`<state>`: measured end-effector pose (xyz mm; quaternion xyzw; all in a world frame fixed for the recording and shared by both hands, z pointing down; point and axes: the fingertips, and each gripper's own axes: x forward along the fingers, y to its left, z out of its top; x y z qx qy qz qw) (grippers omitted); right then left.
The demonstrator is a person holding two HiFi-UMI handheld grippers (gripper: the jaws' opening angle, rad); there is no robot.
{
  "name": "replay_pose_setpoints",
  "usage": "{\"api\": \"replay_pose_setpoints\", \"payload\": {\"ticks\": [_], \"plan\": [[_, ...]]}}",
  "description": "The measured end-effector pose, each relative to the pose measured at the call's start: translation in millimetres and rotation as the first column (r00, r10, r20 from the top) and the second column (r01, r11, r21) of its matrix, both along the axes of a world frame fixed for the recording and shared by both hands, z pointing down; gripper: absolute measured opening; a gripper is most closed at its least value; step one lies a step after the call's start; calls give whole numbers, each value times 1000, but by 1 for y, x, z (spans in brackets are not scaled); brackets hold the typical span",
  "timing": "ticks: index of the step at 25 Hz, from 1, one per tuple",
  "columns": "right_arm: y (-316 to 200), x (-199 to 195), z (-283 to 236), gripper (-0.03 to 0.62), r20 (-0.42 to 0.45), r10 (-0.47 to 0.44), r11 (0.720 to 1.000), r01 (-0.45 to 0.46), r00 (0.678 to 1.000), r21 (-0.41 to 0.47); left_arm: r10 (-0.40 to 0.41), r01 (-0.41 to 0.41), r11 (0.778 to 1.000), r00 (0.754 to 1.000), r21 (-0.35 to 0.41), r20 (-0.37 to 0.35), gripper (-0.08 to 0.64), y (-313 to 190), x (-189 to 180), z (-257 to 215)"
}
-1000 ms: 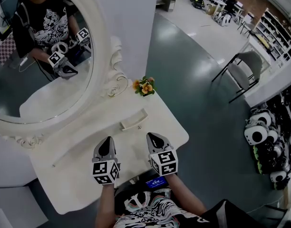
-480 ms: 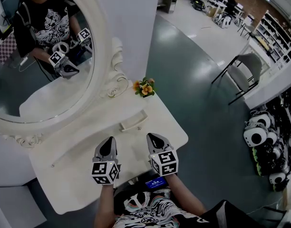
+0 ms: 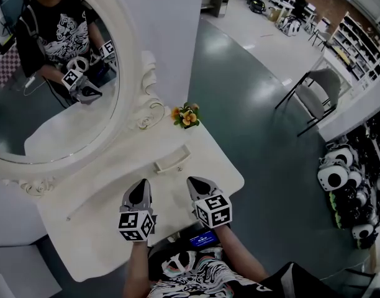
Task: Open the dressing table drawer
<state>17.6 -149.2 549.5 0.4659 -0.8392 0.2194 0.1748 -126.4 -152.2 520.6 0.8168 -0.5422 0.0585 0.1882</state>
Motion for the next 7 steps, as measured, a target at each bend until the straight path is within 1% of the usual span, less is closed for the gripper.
{"api": "replay_pose_setpoints", "payload": {"ticks": [3,7], "plan": [[0,-1,-1,0,-17,-20,1000,20,1000,1,3,-3,1000,1000,-4,4,2,-1,1,0],[-2,-1,-4,0,-36,-24,1000,24,999,13,-6,6,1000,1000,-16,6,2,-4,0,2]]}}
